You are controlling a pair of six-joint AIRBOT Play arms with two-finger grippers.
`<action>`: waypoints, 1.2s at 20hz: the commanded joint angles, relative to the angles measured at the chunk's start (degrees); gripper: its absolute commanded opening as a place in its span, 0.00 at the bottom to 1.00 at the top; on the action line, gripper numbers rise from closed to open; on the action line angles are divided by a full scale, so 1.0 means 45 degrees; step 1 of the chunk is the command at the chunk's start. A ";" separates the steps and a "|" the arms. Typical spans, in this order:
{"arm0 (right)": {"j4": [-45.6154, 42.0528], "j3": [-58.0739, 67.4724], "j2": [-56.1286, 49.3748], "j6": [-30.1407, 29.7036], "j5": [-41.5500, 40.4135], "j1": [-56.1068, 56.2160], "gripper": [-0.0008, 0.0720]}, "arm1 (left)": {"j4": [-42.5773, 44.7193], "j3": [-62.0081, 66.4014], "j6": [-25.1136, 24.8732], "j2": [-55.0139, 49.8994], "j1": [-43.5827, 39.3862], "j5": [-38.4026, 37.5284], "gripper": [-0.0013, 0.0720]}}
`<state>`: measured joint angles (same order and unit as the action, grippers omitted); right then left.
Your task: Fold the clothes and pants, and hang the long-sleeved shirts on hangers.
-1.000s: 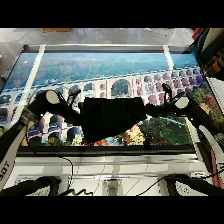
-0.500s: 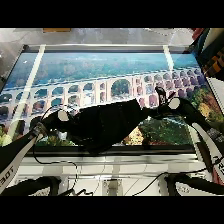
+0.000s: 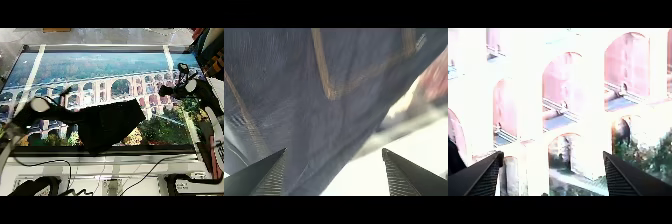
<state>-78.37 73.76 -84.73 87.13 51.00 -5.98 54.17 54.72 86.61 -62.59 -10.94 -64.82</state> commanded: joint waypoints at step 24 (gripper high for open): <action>0.7679 0.1753 -0.5819 -0.3356 0.5863 0.0933 0.88 | -0.0350 0.0729 0.0238 0.3123 0.1681 0.0272 0.94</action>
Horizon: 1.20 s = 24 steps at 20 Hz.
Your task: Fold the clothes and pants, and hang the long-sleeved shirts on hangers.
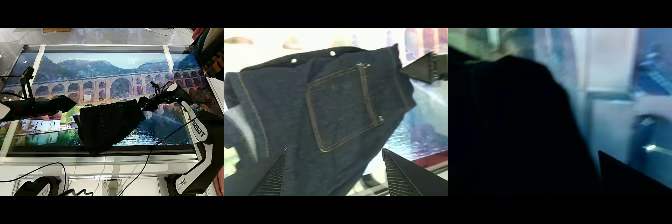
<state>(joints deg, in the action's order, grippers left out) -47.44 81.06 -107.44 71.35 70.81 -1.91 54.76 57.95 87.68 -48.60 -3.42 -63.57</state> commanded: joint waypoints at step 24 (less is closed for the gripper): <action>-0.0073 0.7946 0.1127 0.2108 0.2516 -0.1496 0.07 | -0.0180 0.0782 -0.4915 -0.0379 0.0015 0.1020 0.05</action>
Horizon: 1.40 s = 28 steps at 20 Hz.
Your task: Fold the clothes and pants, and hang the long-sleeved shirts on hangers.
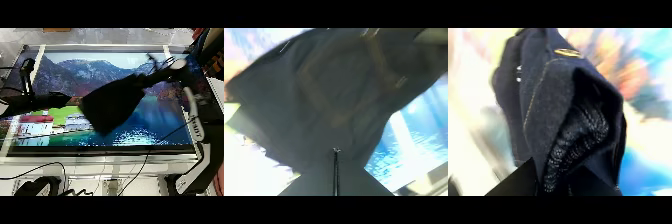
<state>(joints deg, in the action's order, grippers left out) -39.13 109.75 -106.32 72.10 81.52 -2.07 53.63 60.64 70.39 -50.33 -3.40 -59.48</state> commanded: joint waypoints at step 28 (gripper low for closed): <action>-1.4945 0.0209 0.6732 0.7572 0.5173 -1.5256 0.64 | -0.0068 0.0155 -0.1069 0.0000 -0.0005 -0.0306 0.05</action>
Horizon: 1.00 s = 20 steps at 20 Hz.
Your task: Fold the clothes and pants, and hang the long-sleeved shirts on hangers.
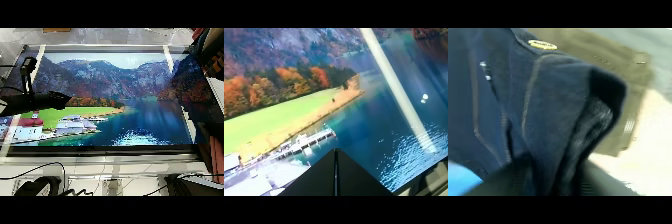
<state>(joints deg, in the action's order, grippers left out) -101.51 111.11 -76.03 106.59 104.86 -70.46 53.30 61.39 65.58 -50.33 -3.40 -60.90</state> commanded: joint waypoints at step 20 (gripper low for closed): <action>0.7218 -0.1938 0.0015 -0.3128 -0.2574 0.8063 0.07 | 0.0005 -0.0010 0.0000 0.0000 -0.0005 0.0010 0.05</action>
<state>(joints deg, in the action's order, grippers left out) -70.50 102.61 -76.05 96.75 97.80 -46.63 53.30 61.36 65.60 -50.33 -3.40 -60.88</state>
